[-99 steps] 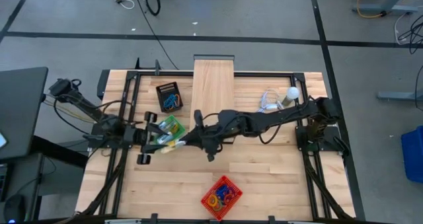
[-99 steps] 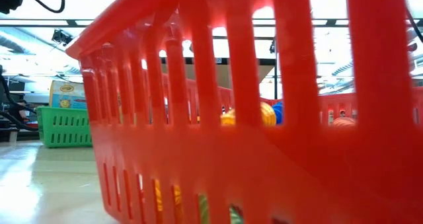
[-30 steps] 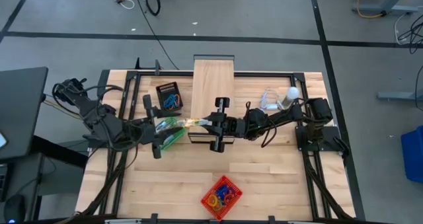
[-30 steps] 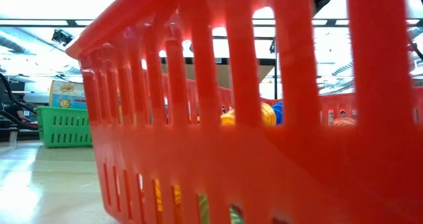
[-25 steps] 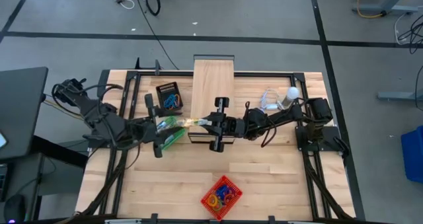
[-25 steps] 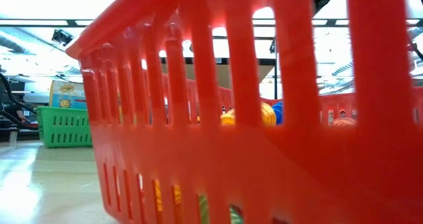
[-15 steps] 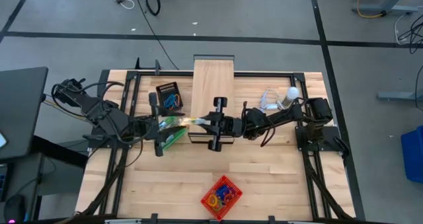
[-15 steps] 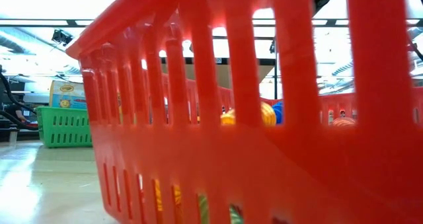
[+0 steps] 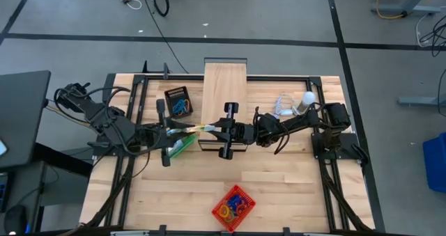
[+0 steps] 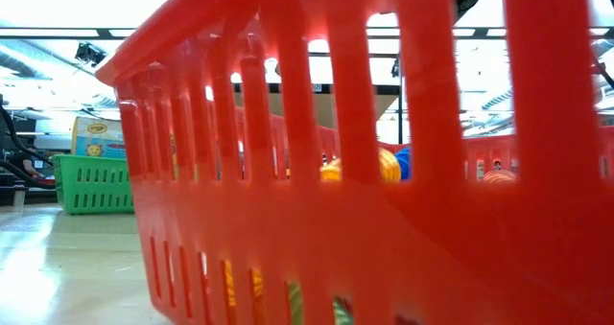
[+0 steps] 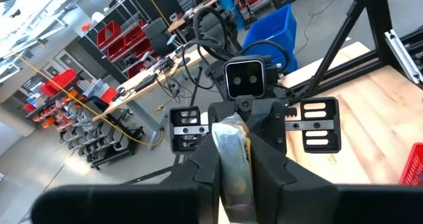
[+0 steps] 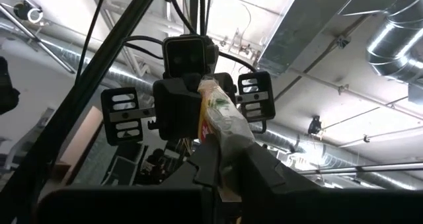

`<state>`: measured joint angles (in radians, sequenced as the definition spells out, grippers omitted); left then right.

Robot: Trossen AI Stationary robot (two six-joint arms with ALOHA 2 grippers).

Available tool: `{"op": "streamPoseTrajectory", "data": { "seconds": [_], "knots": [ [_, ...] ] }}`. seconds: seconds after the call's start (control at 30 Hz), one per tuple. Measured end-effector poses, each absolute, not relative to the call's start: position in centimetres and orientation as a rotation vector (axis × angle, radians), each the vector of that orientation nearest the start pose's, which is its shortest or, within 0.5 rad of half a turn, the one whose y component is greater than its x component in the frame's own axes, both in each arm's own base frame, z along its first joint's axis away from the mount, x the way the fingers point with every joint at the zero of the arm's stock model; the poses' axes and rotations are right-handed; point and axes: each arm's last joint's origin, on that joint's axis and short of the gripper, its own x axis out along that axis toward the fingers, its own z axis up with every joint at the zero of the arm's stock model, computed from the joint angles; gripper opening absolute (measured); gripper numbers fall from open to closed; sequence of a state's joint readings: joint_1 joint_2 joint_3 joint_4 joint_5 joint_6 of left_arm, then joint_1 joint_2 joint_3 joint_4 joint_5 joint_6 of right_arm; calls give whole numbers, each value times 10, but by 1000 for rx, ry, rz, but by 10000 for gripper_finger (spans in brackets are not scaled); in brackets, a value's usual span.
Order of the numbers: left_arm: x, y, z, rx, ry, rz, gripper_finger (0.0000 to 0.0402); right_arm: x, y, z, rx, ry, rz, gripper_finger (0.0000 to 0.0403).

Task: Pick & Place Office Desk Supplies
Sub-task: Put the small yellow crayon box into the green basket

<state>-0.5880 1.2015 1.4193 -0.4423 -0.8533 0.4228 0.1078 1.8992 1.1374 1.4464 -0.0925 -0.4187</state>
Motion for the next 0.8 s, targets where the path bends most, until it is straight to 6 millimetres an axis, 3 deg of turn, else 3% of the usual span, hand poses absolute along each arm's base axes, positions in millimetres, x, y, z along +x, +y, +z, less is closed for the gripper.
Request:
{"op": "streamPoseTrajectory", "data": {
  "seconds": [0.37, 0.67, 0.8],
  "knots": [
    [207, -112, 440, 553, 237, 210, 46, 397, 46, 287, -400, -698, 64, 42],
    [207, -112, 437, 555, 260, 212, 39, 399, 47, 285, -380, -672, 76, 211],
    [202, -109, 438, 522, 308, 208, 39, 400, 46, 287, -389, -581, 69, 259]
  ]
}}
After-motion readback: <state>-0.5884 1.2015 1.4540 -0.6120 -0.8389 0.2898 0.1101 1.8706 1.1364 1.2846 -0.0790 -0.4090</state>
